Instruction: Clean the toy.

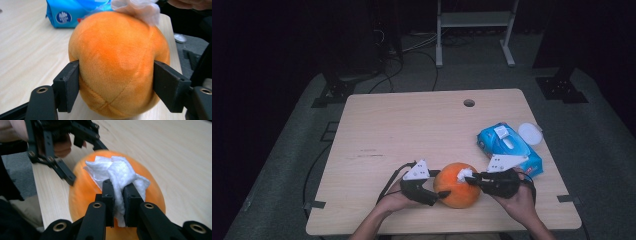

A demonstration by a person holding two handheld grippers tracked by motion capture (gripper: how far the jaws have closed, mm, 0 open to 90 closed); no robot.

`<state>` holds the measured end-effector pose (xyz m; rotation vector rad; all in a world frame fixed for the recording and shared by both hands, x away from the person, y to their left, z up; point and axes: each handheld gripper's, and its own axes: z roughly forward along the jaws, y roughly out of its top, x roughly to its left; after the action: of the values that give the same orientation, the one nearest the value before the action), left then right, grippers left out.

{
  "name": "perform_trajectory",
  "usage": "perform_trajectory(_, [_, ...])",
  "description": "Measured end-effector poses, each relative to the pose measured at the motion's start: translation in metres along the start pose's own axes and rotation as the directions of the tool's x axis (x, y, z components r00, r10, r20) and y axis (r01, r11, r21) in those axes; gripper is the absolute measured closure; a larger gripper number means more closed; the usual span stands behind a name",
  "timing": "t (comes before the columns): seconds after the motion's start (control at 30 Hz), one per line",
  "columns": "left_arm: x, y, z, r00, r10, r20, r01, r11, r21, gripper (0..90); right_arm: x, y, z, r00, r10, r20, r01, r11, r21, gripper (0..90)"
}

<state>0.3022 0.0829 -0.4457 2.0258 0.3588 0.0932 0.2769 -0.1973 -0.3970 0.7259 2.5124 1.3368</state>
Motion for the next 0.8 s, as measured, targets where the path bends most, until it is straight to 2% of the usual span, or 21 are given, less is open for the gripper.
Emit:
perform_trajectory(0.07, [0.004, 0.001, -0.001, 0.9985, -0.040, 0.037, 0.041, 0.9990, -0.018, 18.8, -0.003, -0.003, 0.001, 0.9999, 0.014, -0.005, -0.014, 1.000, 0.006, 80.5])
perform_trajectory(0.1, [0.005, 0.003, -0.001, 0.9977, -0.047, 0.048, 0.048, 0.9984, -0.029, 17.4, -0.002, -0.003, 0.001, 0.9999, 0.015, -0.004, -0.015, 1.000, 0.006, 80.4])
perform_trajectory(0.17, [0.008, 0.004, 0.001, 0.9966, -0.066, 0.048, 0.068, 0.9973, -0.029, 18.5, 0.001, 0.001, 0.003, 0.9999, 0.011, -0.008, -0.011, 1.000, -0.004, 80.3])
perform_trajectory(0.2, [0.007, 0.004, 0.001, 0.9971, -0.066, 0.040, 0.067, 0.9974, -0.028, 22.6, 0.004, 0.003, 0.003, 0.9999, 0.001, -0.011, -0.002, 1.000, -0.010, 80.3])
perform_trajectory(0.27, [0.004, 0.005, 0.001, 0.9992, -0.037, 0.016, 0.037, 0.9992, -0.016, 27.5, 0.011, 0.008, 0.005, 0.9993, -0.026, -0.027, 0.025, 0.999, -0.024, 80.2])
perform_trajectory(0.37, [0.003, 0.003, -0.001, 0.9995, -0.024, 0.020, 0.024, 0.9997, -0.001, 27.9, 0.016, 0.010, 0.007, 0.9973, -0.059, -0.043, 0.058, 0.998, -0.011, 80.2])
perform_trajectory(0.43, [0.005, 0.001, -0.003, 0.9991, -0.027, 0.031, 0.027, 0.9996, 0.005, 27.5, 0.012, 0.007, 0.006, 0.9976, -0.048, -0.051, 0.048, 0.999, -0.004, 80.3])
perform_trajectory(0.53, [0.005, 0.000, -0.004, 0.9989, -0.008, 0.046, 0.007, 0.9993, 0.036, 21.8, 0.004, -0.001, 0.005, 0.9992, -0.027, -0.029, 0.028, 0.999, 0.029, 80.1])
perform_trajectory(0.6, [0.004, 0.002, -0.003, 0.9986, -0.025, 0.047, 0.023, 0.9992, 0.034, 17.2, 0.001, -0.004, 0.005, 0.9990, -0.005, -0.043, 0.007, 1.000, 0.029, 80.2])
perform_trajectory(0.63, [0.004, 0.004, -0.001, 0.9975, -0.050, 0.051, 0.048, 0.9985, 0.026, 14.8, 0.001, -0.003, 0.004, 0.9990, -0.008, -0.043, 0.010, 0.999, 0.030, 80.2])
perform_trajectory(0.7, [0.006, 0.006, 0.003, 0.9951, -0.089, 0.043, 0.088, 0.9957, 0.030, 11.0, 0.008, 0.001, 0.007, 0.9971, -0.021, -0.073, 0.023, 1.000, 0.019, 80.2])
perform_trajectory(0.73, [0.006, 0.006, 0.005, 0.9939, -0.104, 0.037, 0.103, 0.9943, 0.026, 11.9, 0.012, 0.003, 0.009, 0.9961, -0.039, -0.079, 0.041, 0.999, 0.021, 80.1])
perform_trajectory(0.8, [0.005, 0.004, 0.006, 0.9958, -0.091, -0.003, 0.091, 0.9958, 0.003, 25.1, 0.018, 0.006, 0.014, 0.9966, -0.070, -0.044, 0.071, 0.997, 0.032, 80.2])
